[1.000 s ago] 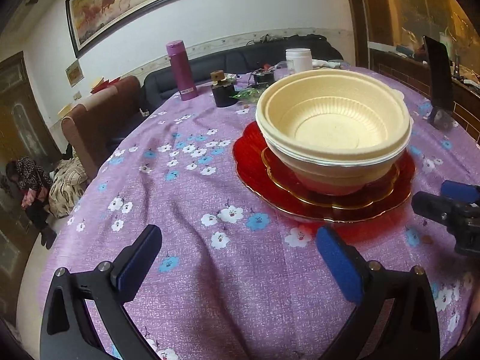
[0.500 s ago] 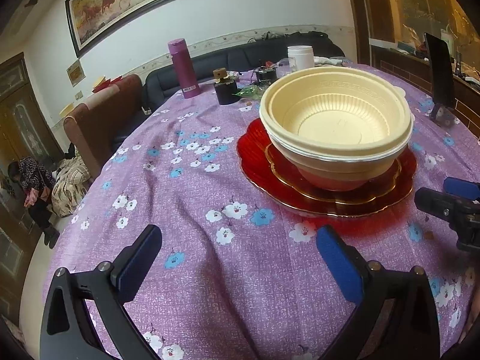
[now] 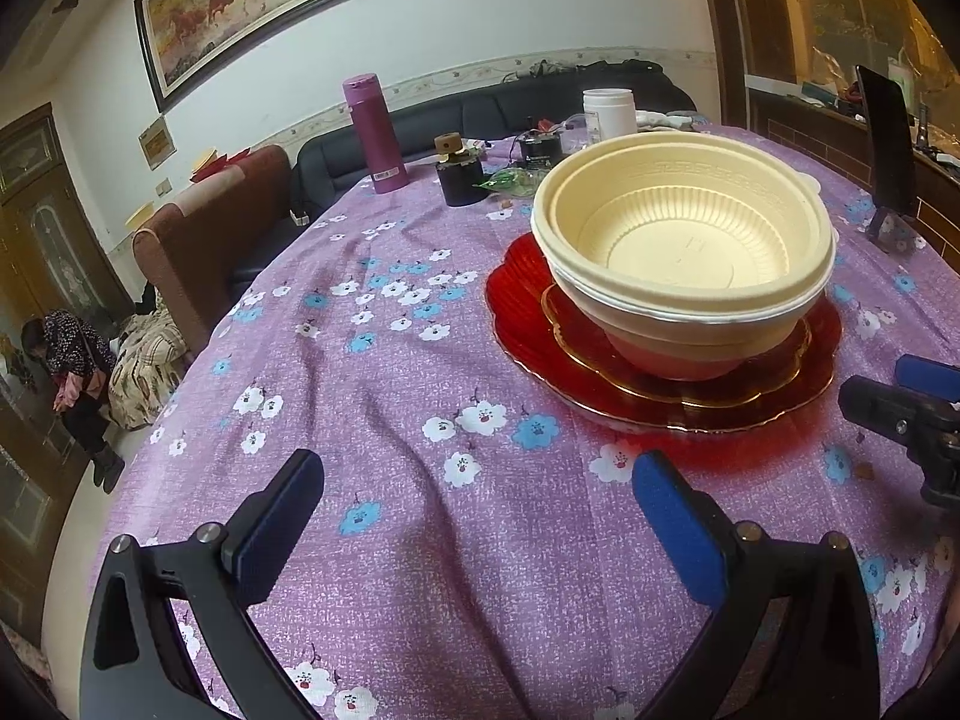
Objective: Organize plates and bowls
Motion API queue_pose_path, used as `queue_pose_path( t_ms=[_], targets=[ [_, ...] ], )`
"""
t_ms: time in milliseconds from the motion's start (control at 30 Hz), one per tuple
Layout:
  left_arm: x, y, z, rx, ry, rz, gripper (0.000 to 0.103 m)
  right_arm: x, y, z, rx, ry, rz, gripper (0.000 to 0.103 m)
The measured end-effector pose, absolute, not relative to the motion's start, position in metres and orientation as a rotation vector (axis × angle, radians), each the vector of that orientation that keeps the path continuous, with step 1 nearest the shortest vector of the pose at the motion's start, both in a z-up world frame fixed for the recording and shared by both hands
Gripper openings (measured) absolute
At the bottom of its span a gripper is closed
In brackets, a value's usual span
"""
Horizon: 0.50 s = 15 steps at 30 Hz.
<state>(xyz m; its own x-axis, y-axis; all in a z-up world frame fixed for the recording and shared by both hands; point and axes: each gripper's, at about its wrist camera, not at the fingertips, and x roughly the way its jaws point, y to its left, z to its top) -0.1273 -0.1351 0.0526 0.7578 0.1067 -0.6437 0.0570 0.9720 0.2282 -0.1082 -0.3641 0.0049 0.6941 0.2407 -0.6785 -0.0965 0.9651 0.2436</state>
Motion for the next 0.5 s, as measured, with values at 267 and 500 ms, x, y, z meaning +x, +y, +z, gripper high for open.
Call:
queue_pose_path(
  t_ms=[267,500],
  targets=[
    [-0.1294,-0.1358,0.0521,0.246,0.713,0.025,0.103,-0.1085,-0.3641,0.0057,0.194,0.782,0.191,0.091],
    [-0.1286,-0.1361,0.0513,0.249,0.718,0.022,0.103,-0.1088,-0.364,0.0062,0.193,0.783,0.192,0.091]
  ],
)
